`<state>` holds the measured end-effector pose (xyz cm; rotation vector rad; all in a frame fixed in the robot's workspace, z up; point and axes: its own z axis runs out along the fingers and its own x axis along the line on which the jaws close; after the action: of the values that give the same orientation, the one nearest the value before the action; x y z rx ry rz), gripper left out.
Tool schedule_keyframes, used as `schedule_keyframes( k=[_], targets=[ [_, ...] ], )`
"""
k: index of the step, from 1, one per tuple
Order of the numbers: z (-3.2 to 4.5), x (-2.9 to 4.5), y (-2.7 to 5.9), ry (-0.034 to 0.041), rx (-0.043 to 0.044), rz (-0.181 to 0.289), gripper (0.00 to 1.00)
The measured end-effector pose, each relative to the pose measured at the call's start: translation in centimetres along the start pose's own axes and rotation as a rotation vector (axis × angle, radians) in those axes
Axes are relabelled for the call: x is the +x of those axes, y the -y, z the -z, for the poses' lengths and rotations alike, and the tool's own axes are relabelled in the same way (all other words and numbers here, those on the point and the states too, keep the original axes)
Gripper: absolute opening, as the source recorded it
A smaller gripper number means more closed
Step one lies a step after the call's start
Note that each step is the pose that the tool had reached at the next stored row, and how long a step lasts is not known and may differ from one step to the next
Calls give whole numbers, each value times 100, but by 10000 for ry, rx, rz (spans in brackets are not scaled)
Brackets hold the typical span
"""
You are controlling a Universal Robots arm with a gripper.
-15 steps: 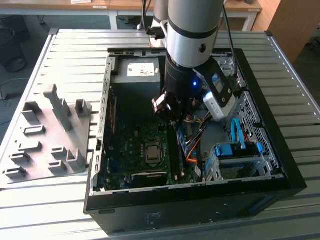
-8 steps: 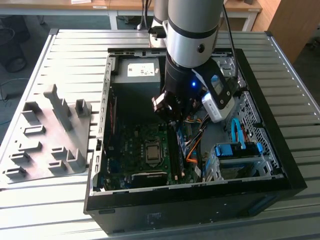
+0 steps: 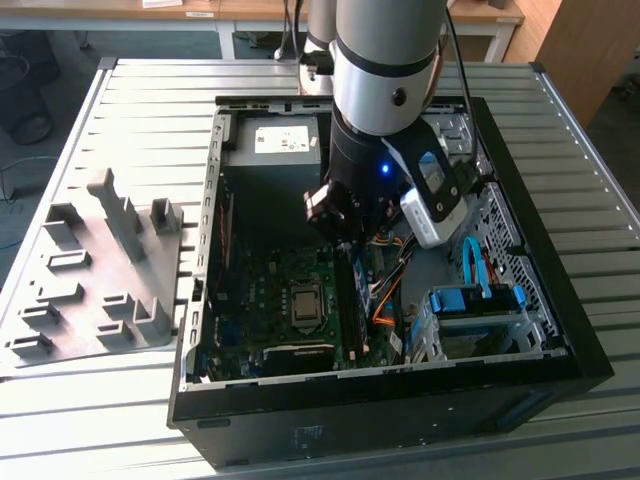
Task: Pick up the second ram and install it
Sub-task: 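Insert the second ram into the second slot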
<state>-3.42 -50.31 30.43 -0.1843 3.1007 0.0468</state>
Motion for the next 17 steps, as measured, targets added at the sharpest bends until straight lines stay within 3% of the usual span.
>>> schedule_keyframes(
  k=[17],
  targets=[
    [-3,0,0,26,81,-1105,14]
  ],
)
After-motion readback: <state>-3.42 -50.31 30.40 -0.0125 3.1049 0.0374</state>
